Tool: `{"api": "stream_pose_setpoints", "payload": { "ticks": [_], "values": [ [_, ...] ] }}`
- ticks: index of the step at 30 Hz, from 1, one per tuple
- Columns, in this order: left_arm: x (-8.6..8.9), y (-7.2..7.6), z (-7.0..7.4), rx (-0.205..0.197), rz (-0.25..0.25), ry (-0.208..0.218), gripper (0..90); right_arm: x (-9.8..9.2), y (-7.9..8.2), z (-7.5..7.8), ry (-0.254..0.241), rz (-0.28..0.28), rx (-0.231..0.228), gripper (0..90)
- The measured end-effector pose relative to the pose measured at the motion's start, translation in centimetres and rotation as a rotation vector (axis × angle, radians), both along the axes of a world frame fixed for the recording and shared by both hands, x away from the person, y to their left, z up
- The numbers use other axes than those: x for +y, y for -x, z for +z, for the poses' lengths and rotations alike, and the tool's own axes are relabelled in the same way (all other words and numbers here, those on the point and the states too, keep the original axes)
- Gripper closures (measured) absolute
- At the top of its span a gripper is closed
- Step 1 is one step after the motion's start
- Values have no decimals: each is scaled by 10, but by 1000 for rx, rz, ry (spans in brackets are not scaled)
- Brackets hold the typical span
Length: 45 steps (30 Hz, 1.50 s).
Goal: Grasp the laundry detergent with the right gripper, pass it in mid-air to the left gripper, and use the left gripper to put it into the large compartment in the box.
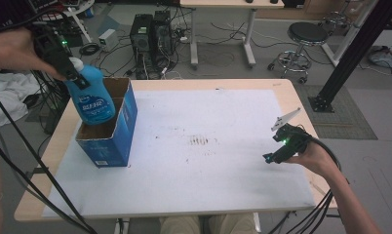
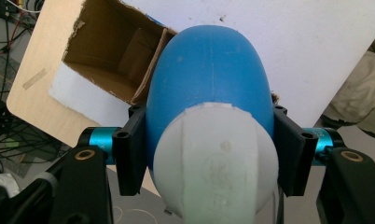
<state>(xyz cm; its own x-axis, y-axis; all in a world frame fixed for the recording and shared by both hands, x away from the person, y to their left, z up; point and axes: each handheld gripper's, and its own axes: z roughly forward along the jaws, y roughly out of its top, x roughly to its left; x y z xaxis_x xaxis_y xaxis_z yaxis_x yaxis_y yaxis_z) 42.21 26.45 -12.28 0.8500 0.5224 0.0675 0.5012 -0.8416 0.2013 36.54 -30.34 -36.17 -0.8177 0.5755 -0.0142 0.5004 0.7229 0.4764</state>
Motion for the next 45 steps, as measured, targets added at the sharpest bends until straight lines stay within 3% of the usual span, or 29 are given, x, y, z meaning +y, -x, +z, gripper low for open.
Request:
{"api": "stream_pose_setpoints", "payload": {
  "ticks": [6, 45],
  "values": [
    [2, -3, -11, 6, 4, 12, 383, 2, 0, -3, 5, 4, 1, 128],
    [-3, -14, -101, 47, -24, -34, 382, 10, 6, -18, 34, 16, 29, 129]
  ]
}}
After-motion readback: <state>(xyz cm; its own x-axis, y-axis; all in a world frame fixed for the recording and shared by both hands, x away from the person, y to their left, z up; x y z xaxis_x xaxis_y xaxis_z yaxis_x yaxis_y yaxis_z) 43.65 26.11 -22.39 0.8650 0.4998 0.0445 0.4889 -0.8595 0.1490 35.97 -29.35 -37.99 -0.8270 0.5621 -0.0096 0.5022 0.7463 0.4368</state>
